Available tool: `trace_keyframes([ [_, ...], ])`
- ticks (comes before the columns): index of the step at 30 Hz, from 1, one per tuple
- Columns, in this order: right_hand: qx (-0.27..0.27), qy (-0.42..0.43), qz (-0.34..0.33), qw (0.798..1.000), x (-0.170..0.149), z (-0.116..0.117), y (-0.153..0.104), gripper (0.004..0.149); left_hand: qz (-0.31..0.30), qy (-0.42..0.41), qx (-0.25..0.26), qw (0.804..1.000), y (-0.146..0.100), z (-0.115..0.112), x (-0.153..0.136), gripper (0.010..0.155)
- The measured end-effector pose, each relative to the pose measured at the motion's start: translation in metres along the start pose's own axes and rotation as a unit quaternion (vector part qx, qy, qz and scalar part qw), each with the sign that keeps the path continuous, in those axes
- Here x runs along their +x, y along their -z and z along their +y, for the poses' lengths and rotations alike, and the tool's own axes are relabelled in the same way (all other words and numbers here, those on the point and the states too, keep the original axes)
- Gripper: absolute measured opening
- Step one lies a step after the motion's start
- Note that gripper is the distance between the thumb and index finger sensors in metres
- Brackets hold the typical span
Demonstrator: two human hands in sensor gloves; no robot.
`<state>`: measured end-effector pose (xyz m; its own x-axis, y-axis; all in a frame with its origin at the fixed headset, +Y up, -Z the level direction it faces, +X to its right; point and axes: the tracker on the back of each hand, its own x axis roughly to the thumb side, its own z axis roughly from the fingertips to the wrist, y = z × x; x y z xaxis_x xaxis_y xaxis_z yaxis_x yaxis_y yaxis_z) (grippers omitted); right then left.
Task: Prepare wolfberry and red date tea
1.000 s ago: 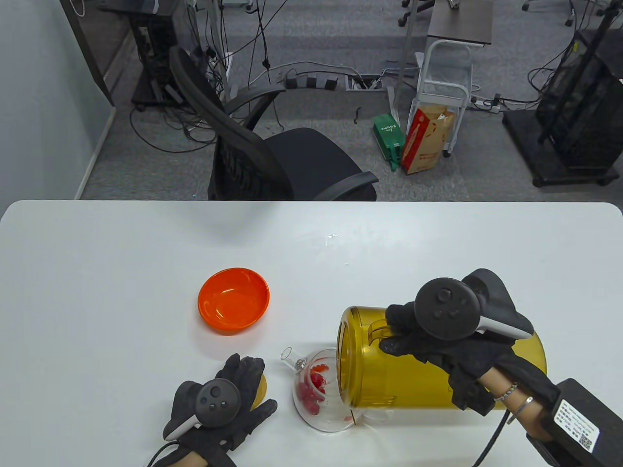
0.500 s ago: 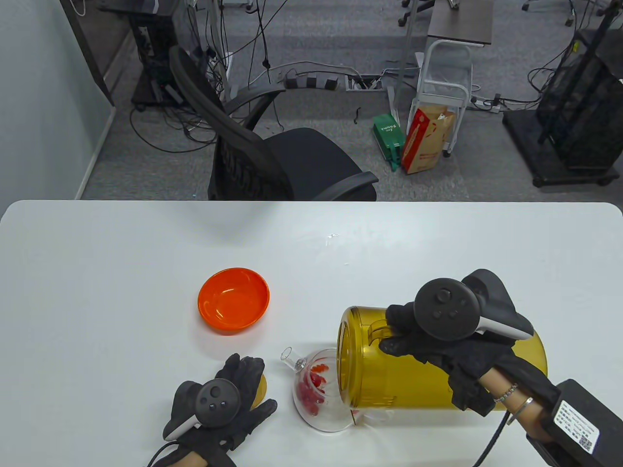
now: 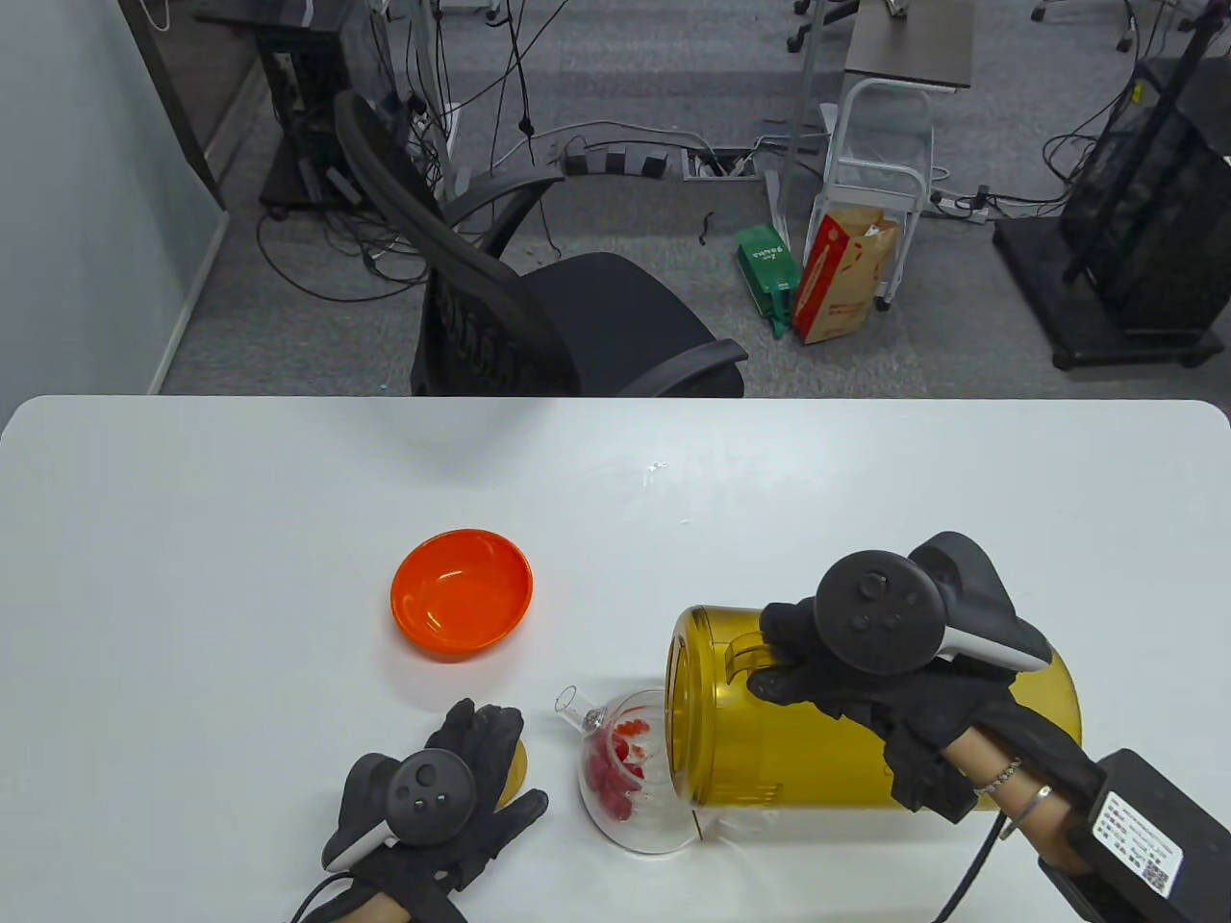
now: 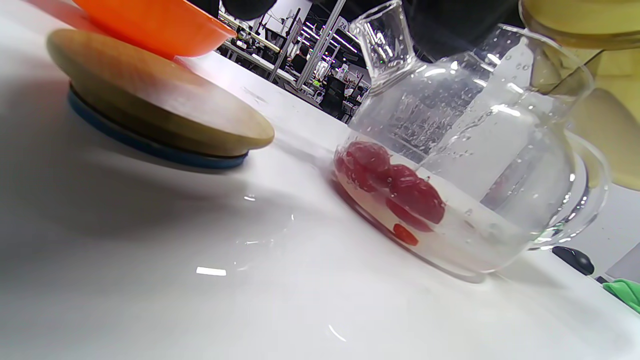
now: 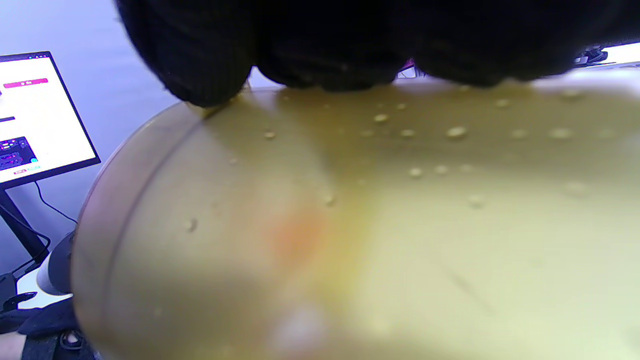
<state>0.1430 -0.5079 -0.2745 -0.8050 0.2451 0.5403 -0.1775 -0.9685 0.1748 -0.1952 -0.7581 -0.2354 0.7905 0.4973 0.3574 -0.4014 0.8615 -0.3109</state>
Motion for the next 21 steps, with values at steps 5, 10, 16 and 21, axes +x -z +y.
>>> trace_keyframes([
  [5, 0.001, 0.001, 0.002, 1.0, 0.0001, -0.0001, 0.0003, 0.042, 0.0, 0.0, 0.0, 1.0, 0.0, 0.0, 0.0002, 0.08],
  [10, 0.001, 0.003, 0.004, 1.0, -0.0001, -0.0001, 0.0001, 0.042, -0.001, 0.0, -0.001, 1.0, 0.0, -0.0001, 0.0004, 0.08],
  [16, 0.001, -0.001, 0.002, 1.0, 0.001, -0.0005, 0.0003, 0.042, 0.0, 0.0, 0.0, 1.0, 0.0, -0.0001, 0.0004, 0.08],
  [21, 0.002, -0.001, 0.002, 1.0, 0.0013, -0.0005, 0.0008, 0.042, 0.0, 0.0, 0.0, 1.0, 0.0, -0.0001, 0.0006, 0.08],
])
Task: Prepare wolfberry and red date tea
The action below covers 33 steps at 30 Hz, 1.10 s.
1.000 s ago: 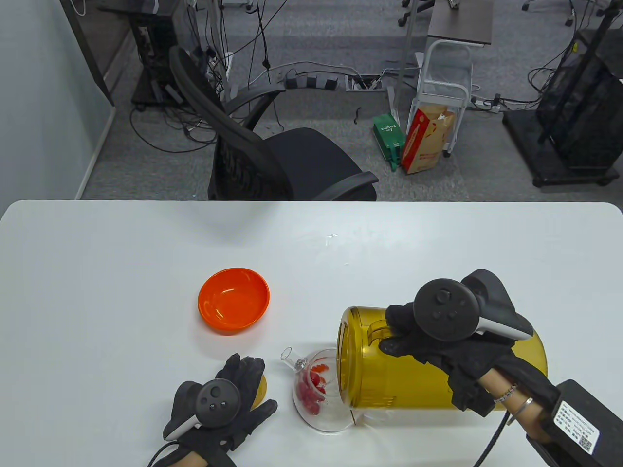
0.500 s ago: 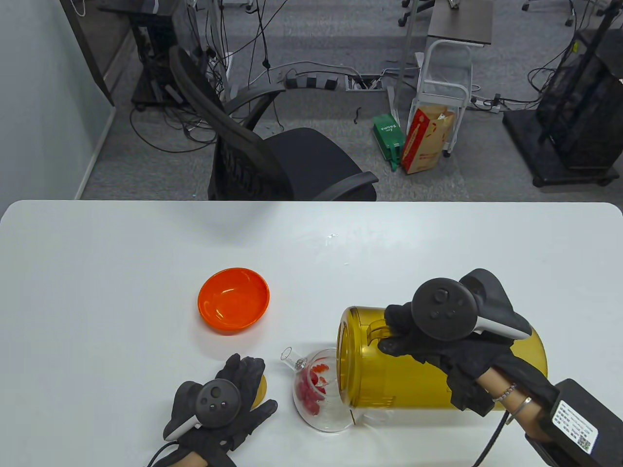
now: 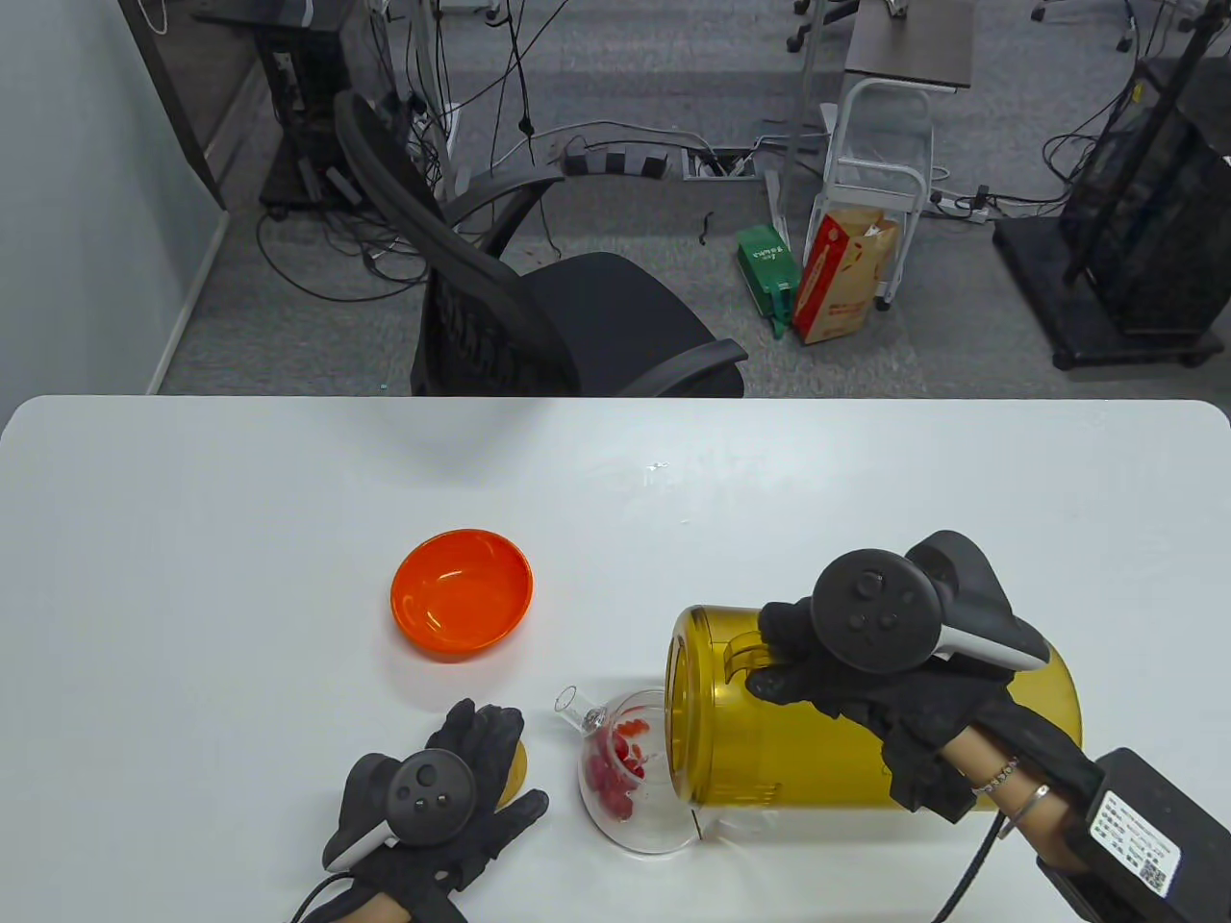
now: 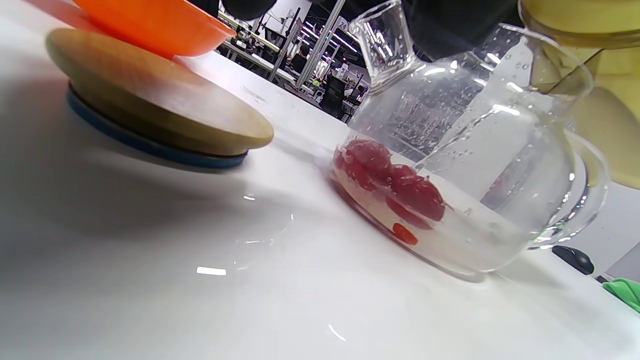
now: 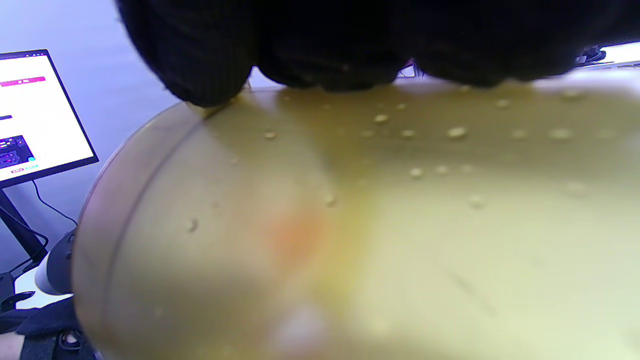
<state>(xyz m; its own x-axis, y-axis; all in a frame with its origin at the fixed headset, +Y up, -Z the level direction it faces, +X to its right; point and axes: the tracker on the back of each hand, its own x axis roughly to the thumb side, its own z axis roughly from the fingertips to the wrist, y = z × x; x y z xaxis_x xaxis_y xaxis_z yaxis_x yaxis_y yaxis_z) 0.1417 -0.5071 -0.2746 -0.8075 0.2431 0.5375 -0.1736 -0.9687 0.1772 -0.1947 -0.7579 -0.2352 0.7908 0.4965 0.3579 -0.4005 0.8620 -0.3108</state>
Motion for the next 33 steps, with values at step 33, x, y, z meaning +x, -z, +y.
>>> trace_keyframes([
  [33, 0.006, -0.008, -0.003, 1.0, 0.0053, 0.0002, 0.0042, 0.042, 0.0, 0.0, 0.003, 1.0, -0.0004, 0.0008, -0.0004, 0.08],
])
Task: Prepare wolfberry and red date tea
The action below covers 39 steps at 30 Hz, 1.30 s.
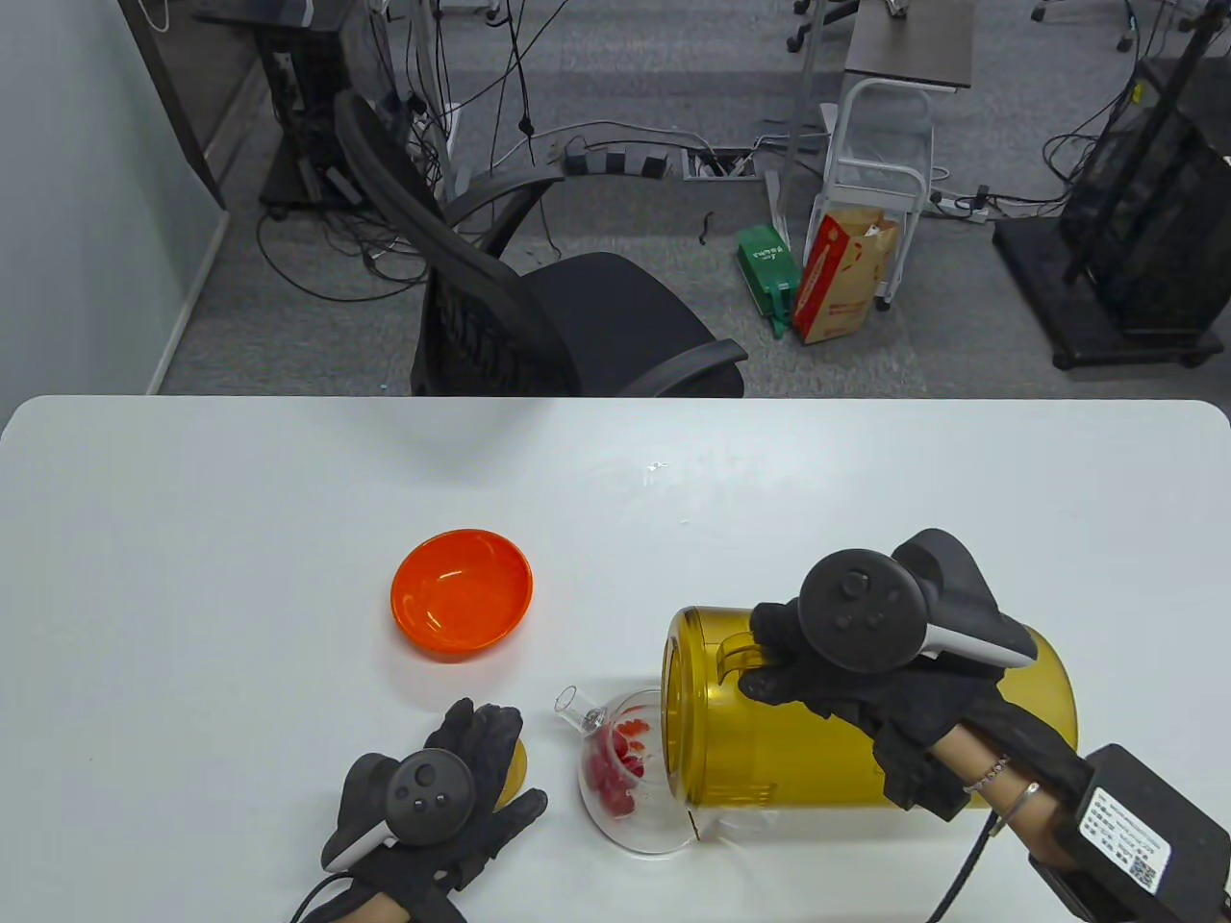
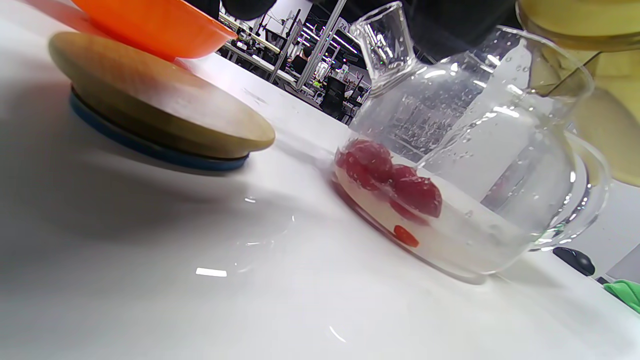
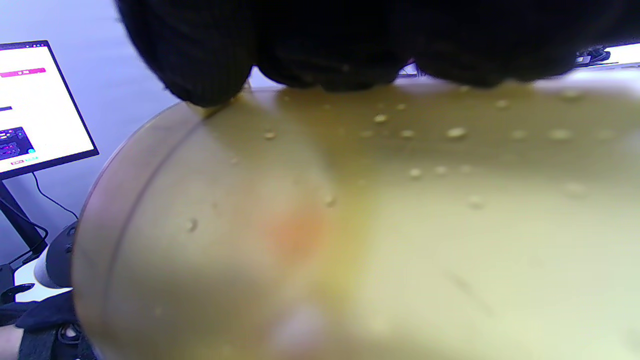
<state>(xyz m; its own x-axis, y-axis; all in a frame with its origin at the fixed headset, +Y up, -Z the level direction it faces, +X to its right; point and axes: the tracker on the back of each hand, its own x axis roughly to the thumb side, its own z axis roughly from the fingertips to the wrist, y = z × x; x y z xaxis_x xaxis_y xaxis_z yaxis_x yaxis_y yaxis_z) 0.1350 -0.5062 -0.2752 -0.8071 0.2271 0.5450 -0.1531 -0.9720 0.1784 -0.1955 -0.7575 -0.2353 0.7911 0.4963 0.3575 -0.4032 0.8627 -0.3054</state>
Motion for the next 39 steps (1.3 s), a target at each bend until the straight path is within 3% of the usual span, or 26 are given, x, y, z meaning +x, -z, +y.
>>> trace_keyframes([
  [39, 0.003, 0.001, 0.001, 1.0, 0.0019, -0.0006, 0.0025, 0.042, 0.0, 0.003, 0.002, 1.0, -0.0007, 0.0005, 0.0006, 0.08],
])
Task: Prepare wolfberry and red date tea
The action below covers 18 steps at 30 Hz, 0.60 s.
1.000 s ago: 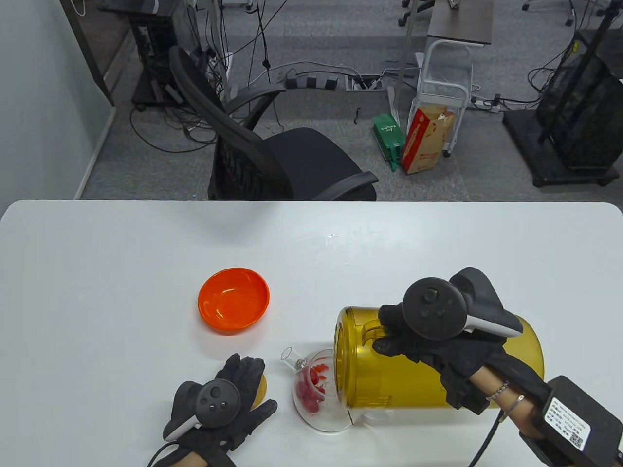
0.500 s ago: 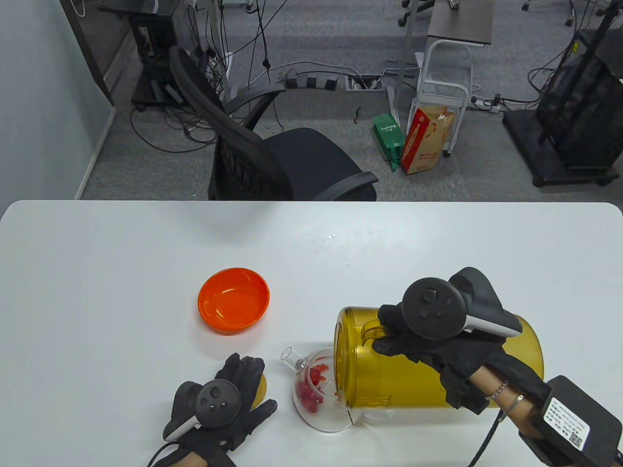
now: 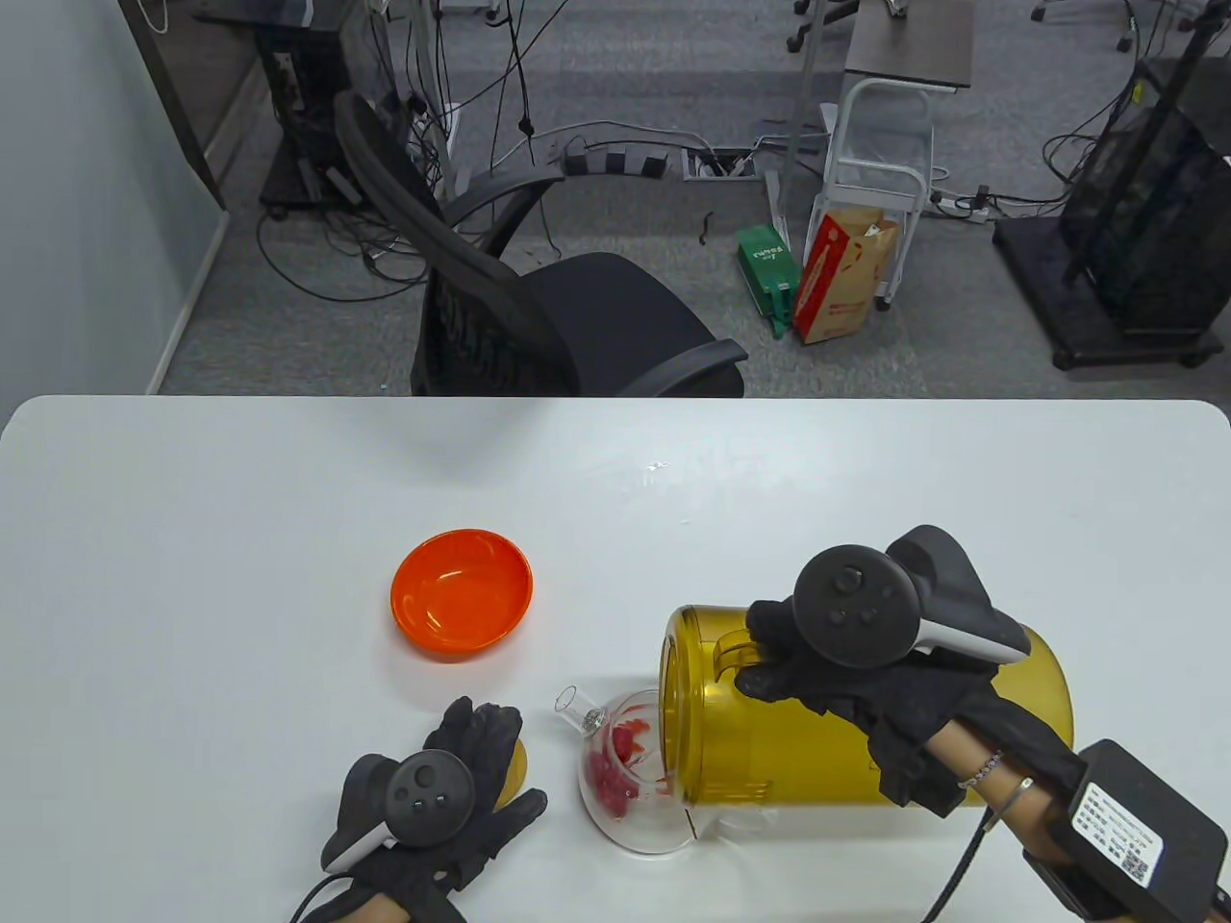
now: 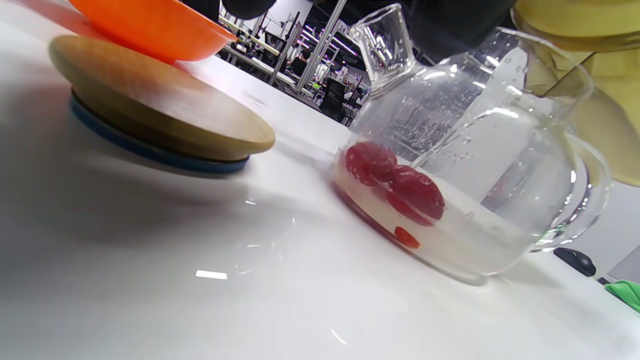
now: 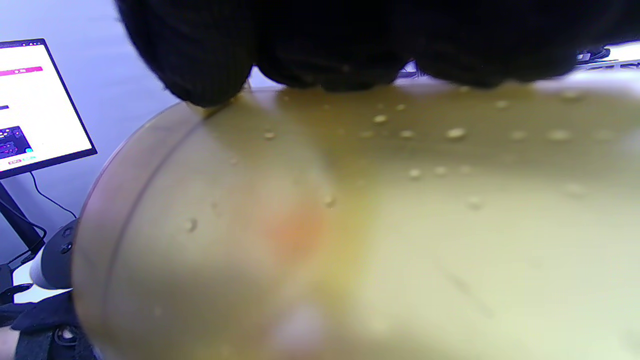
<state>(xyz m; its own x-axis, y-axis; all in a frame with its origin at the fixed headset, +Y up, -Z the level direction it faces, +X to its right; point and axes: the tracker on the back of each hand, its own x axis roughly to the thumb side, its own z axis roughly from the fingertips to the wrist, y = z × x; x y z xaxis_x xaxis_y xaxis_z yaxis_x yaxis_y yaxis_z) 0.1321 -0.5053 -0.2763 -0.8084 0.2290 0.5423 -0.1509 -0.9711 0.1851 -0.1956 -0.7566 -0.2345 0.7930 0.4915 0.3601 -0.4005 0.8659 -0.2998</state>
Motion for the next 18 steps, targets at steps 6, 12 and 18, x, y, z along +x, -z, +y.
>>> trace_keyframes([
  [6, 0.003, 0.0, 0.001, 1.0, 0.0001, -0.0005, 0.0012, 0.042, -0.001, 0.0, 0.0, 1.0, 0.0, 0.0001, -0.0001, 0.08],
  [12, 0.003, 0.0, 0.0, 1.0, 0.0003, -0.0003, 0.0019, 0.042, -0.001, 0.0, -0.002, 1.0, 0.0, -0.0003, -0.0001, 0.08],
  [18, 0.004, 0.001, 0.001, 1.0, 0.0002, -0.0005, 0.0027, 0.042, 0.0, 0.001, -0.001, 1.0, 0.0002, -0.0004, -0.0003, 0.08],
])
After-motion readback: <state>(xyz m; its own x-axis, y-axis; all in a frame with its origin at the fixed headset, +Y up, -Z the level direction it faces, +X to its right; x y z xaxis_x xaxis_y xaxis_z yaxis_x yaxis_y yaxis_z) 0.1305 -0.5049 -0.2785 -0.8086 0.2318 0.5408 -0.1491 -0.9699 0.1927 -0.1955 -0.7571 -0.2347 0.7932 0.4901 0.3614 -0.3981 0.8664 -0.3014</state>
